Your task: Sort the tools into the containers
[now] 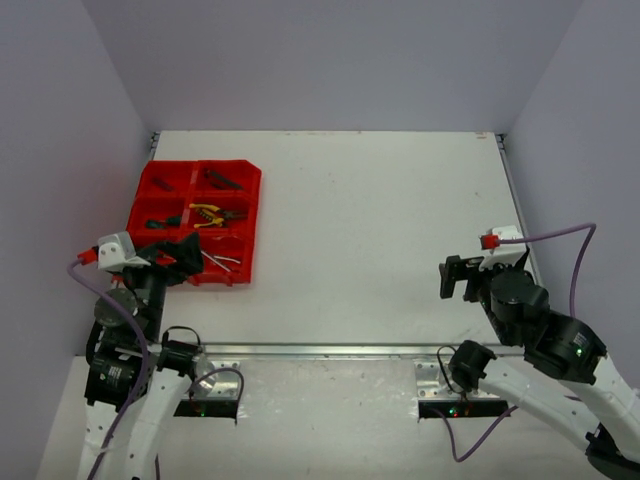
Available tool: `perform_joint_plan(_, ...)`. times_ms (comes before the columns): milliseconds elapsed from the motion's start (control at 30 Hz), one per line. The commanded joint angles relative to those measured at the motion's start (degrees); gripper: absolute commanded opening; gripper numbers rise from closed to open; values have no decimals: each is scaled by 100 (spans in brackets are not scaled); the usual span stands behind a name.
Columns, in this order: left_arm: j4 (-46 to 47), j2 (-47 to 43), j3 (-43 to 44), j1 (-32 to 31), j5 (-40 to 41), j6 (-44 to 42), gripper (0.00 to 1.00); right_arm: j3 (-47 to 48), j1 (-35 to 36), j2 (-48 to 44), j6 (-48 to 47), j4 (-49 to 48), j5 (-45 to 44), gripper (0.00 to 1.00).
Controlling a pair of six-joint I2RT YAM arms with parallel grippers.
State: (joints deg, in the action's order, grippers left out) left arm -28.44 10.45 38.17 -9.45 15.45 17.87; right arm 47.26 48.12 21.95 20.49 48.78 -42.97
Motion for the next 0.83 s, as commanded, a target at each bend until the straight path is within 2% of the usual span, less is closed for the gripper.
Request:
perform_joint_plan(0, 229, -104, 32, -65, 112, -9, 100, -59, -11, 73, 126, -73, -234, 99)
perform_joint_plan(800, 172, -94, 32, -83, 258, 68, 100, -94, -13, -26, 327, -27, -308, 99)
